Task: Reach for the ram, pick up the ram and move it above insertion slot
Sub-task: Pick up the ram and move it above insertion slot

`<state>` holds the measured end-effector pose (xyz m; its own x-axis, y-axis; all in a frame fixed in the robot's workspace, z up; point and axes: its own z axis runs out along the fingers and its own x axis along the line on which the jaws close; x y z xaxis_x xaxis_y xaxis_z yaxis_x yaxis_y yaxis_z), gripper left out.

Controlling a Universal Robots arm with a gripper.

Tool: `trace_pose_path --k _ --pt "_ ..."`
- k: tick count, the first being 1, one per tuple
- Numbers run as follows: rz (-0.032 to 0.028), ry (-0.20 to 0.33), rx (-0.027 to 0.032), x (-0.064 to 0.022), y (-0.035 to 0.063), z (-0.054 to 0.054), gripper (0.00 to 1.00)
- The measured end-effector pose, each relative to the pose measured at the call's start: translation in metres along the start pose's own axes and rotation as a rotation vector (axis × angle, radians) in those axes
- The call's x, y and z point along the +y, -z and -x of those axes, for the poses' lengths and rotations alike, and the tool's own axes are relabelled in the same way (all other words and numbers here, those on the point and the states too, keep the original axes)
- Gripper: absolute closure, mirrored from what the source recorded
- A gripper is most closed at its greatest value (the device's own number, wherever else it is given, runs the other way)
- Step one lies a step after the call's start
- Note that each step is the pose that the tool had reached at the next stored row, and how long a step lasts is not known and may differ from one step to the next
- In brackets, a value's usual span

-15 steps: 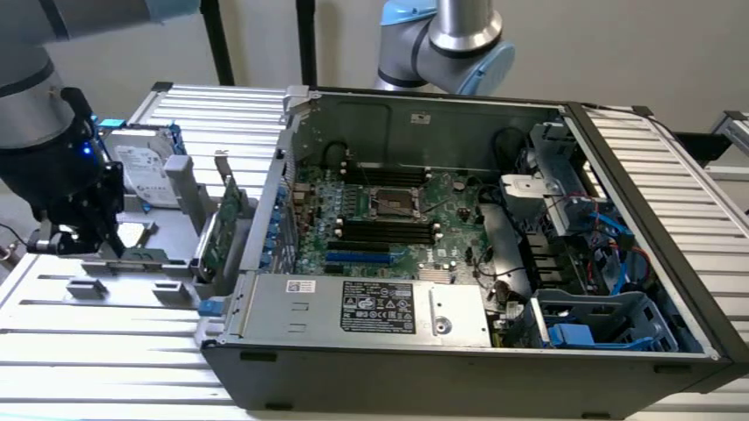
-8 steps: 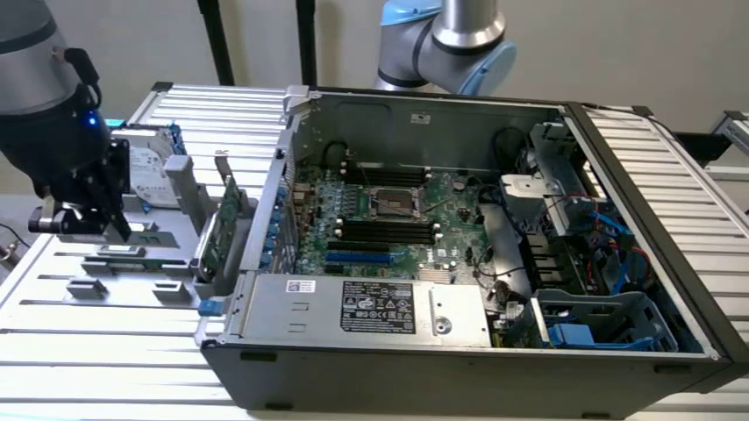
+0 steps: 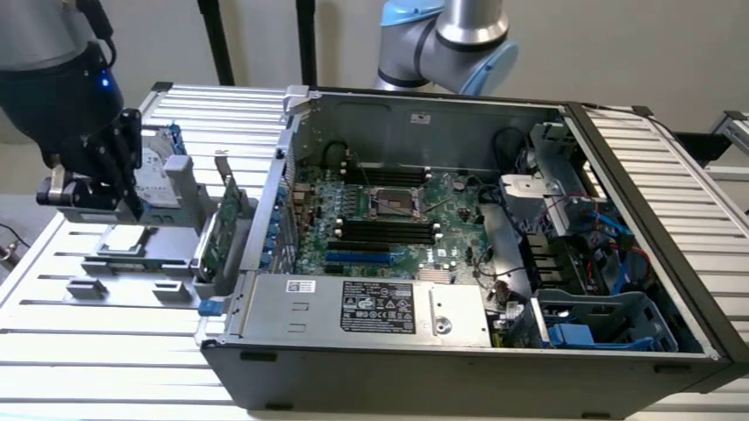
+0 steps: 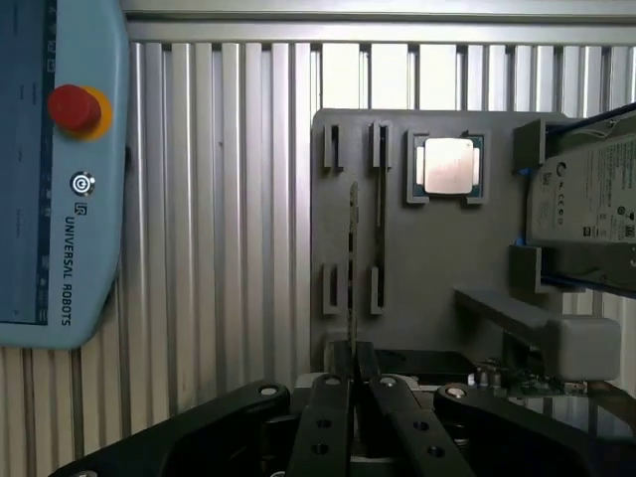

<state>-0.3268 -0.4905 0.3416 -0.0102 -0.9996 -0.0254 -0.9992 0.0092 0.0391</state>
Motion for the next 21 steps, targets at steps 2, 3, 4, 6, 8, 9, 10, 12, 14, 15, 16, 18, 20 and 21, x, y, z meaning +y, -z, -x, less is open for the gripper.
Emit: trace_pose_path --k 2,3,4,6,8,9,10,12,14,15,16,18,20,21 --pt "0.0 0.001 -0.0043 -0.0065 0.0092 0.0 0.87" --pt "0.0 0.002 -0.0067 -0.01 0.0143 0.0 0.87" --pt "0.0 0.003 -0.0089 -0.0133 0.0189 -0.001 0.87" --pt "0.0001 0.004 -0.0133 -0.0199 0.0282 -0.001 0.87" --pt "0.0002 0.006 -0.0179 -0.0269 0.0377 -0.001 0.87" --pt "0.0003 0.007 -0.02 -0.0306 0.0423 -0.001 0.87" --pt "0.0005 0.007 -0.0218 -0.0348 0.0467 -0.001 0.87" --pt "0.0013 0.008 -0.0253 -0.0438 0.0521 0.0 0.87" --pt "0.0015 0.008 -0.0276 -0.0528 0.0528 0.0 0.87" --pt "0.0015 0.008 -0.0279 -0.0573 0.053 0.0 0.87" --pt "0.0015 0.008 -0.0282 -0.0618 0.0532 0.0 0.87" --pt "0.0016 0.008 -0.0283 -0.0708 0.0535 0.0 0.87" --pt "0.0018 0.008 -0.0283 -0.08 0.0539 0.0 0.87" --pt "0.0019 0.008 -0.0284 -0.0846 0.0541 0.0 0.87"
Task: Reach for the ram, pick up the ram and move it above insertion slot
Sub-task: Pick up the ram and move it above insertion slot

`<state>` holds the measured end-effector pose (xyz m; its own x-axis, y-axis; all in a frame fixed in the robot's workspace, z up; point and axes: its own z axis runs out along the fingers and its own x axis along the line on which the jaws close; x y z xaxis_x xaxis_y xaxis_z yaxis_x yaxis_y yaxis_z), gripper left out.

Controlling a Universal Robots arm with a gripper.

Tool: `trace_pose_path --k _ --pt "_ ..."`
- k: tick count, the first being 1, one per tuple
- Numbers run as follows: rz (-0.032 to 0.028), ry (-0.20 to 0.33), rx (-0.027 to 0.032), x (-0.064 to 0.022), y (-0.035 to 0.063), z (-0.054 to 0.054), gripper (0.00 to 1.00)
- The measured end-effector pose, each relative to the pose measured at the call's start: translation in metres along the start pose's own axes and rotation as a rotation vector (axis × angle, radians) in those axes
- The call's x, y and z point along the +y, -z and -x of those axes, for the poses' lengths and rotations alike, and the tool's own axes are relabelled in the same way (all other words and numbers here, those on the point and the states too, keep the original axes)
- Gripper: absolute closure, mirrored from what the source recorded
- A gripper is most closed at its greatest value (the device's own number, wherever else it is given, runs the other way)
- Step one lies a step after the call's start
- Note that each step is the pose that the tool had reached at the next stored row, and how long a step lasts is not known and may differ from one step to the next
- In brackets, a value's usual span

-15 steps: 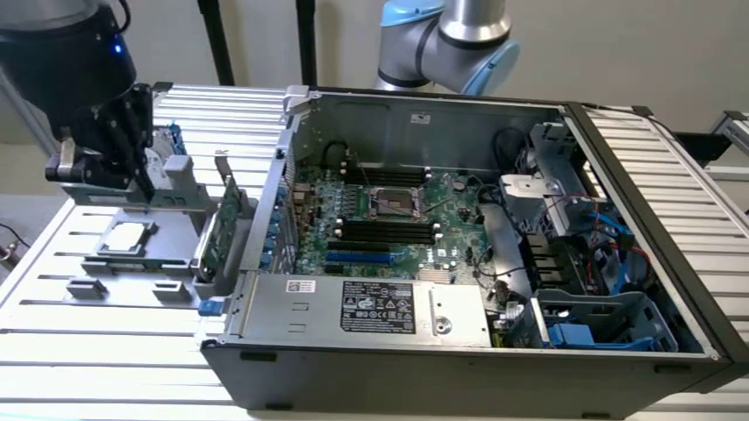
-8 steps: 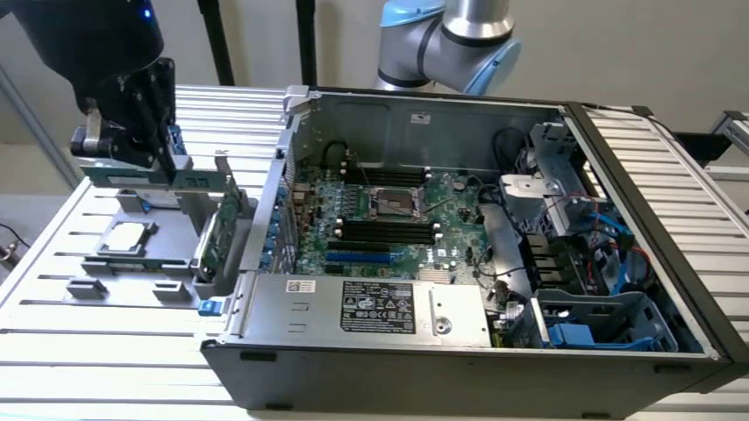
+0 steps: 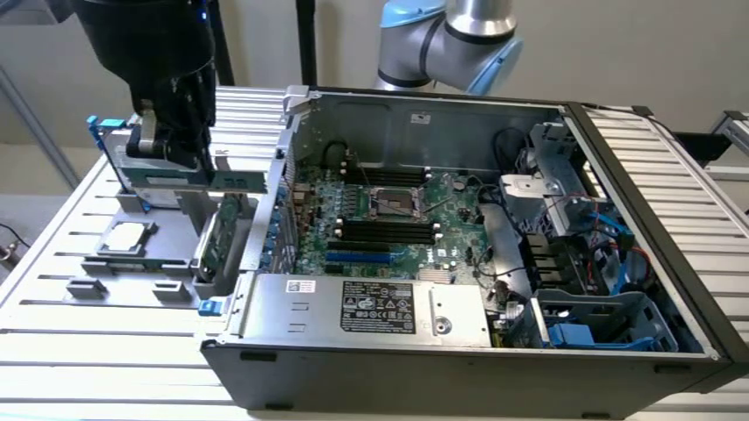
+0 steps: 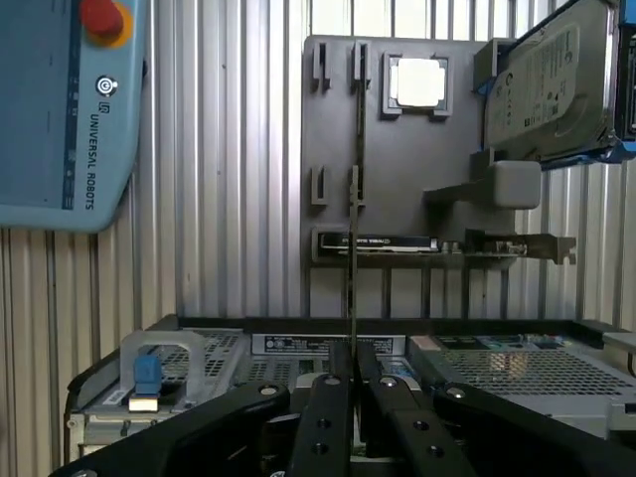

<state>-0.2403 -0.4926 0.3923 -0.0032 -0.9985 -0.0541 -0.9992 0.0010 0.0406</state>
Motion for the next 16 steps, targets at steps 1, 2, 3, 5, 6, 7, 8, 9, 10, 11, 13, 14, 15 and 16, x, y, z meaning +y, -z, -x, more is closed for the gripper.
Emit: trace_pose_path --k 1,2,3,5,6,7,8,9,10,11,13,14,15,16 --pt "0.0002 0.0 -0.0002 -0.0045 0.0002 0.0 0.87" --pt "0.0003 0.0 -0.0006 -0.009 0.0004 0.0 0.87" --pt "0.0003 0.0 -0.0011 -0.0135 0.0006 0.0 0.87" --pt "0.0006 0.0 -0.0021 -0.0226 0.001 0.0 0.87" --pt "0.0006 0.0 -0.0027 -0.0274 0.0012 0.0 0.87" --pt "0.0008 0.0 -0.0033 -0.0318 0.0015 0.0 0.87" --pt "0.0008 0.0 -0.004 -0.0363 0.0017 0.0 0.87" --pt "0.0009 0.001 -0.0047 -0.0408 0.002 0.0 0.87" --pt "0.001 0.0 -0.0053 -0.0452 0.0022 0.0 0.87" --pt "0.001 0.001 -0.0059 -0.0497 0.0024 0.0 0.87" --pt "0.0012 0.001 -0.0069 -0.059 0.0029 0.0 0.87" --pt "0.0013 0.001 -0.0072 -0.0636 0.0031 0.0 0.87" --pt "0.0014 0.001 -0.0073 -0.0682 0.0033 0.0 0.87" --pt "0.0015 0.001 -0.0073 -0.0725 0.0035 0.0 0.87"
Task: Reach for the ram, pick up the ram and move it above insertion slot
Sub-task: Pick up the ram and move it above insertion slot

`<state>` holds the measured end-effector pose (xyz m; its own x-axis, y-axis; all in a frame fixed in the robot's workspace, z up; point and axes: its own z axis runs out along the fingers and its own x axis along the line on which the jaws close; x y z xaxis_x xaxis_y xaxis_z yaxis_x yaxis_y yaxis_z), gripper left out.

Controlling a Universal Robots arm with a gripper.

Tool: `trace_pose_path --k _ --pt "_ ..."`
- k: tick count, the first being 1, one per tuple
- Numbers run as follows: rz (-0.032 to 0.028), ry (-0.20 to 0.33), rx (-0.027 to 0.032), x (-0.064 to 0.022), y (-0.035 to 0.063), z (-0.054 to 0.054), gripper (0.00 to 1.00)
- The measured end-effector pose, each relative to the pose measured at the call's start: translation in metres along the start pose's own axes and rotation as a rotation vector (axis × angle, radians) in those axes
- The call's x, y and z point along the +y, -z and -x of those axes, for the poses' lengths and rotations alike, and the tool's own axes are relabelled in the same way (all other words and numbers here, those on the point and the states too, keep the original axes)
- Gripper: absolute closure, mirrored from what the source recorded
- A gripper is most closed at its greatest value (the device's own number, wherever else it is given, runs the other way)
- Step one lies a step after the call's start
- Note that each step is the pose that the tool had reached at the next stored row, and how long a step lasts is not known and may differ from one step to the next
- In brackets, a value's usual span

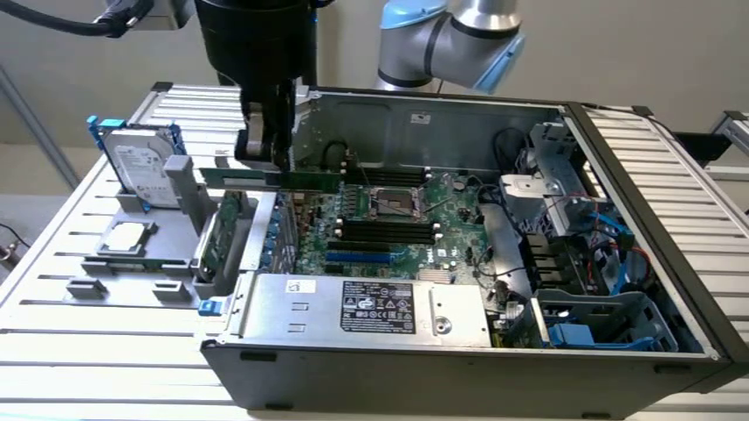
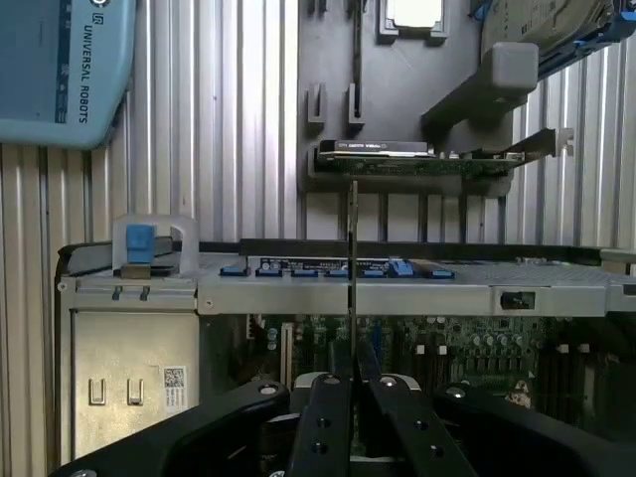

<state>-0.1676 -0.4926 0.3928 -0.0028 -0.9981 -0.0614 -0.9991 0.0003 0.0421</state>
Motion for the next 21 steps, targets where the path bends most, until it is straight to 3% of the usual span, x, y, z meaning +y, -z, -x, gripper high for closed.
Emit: trace_pose_path --k 10,21 --pt "-0.0001 0.0 -0.0002 -0.0437 0.0015 0.005 0.87" --pt "-0.0001 0.0 -0.0002 -0.0758 0.0016 0.025 0.87"
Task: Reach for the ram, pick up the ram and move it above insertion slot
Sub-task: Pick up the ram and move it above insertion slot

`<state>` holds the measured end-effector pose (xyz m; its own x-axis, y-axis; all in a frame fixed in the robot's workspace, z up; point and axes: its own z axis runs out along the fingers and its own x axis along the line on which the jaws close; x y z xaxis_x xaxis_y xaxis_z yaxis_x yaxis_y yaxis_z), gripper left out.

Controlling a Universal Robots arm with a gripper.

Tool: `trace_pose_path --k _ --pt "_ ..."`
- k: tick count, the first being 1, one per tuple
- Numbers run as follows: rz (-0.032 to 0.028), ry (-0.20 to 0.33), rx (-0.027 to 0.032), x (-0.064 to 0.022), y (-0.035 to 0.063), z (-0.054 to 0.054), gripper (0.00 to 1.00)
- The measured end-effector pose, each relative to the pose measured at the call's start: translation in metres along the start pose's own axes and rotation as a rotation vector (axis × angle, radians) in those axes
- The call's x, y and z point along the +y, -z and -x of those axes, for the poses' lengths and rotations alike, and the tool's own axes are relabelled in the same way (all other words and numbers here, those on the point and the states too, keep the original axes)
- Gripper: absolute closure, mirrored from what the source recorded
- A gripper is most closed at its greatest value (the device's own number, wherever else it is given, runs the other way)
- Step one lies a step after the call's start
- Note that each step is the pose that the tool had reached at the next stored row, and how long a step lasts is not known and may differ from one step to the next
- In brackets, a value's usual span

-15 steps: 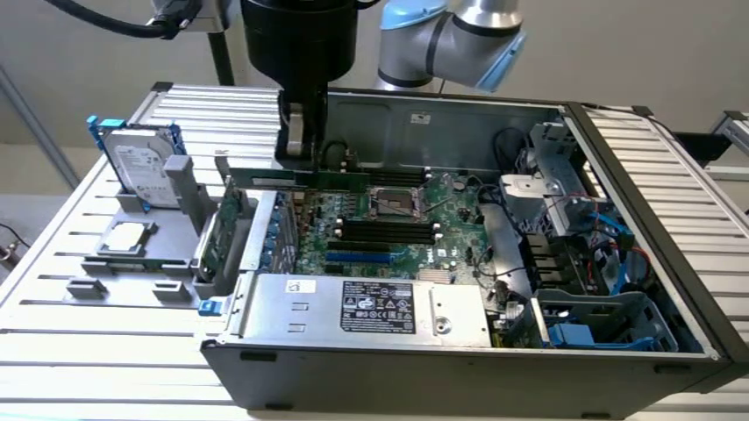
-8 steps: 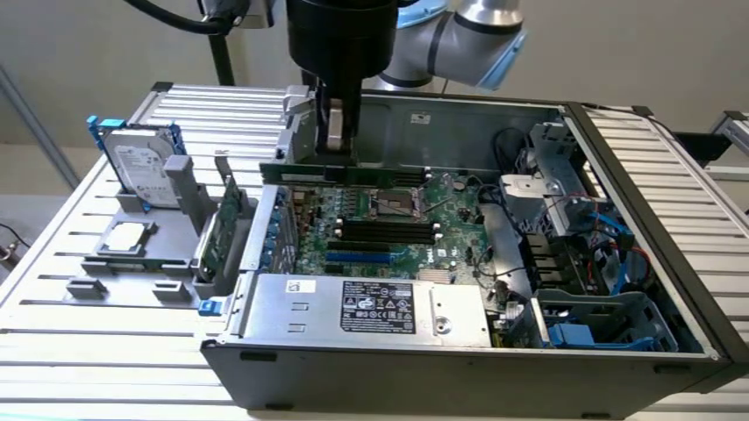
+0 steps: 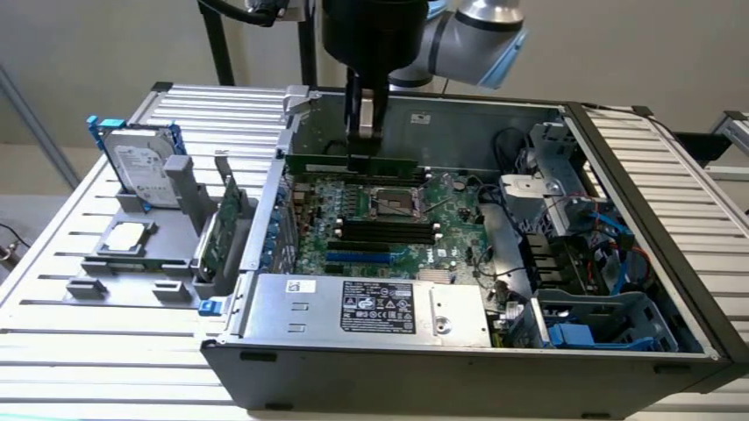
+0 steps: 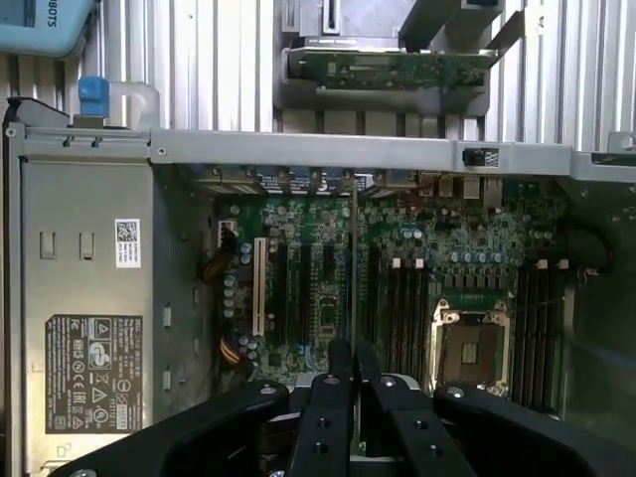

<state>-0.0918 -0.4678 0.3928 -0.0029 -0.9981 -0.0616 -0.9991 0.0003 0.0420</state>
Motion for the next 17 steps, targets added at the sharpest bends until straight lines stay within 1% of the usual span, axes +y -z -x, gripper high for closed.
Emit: trace_pose_path --k 7,11,17 --pt "0.0 0.0 0.0001 -0.017 -0.0003 0.017 0.87" --pt "0.0001 0.0 0.0004 -0.0262 -0.0013 0.03 0.87" --pt "0.0001 0.0 0.0015 -0.0376 -0.0039 0.051 0.87"
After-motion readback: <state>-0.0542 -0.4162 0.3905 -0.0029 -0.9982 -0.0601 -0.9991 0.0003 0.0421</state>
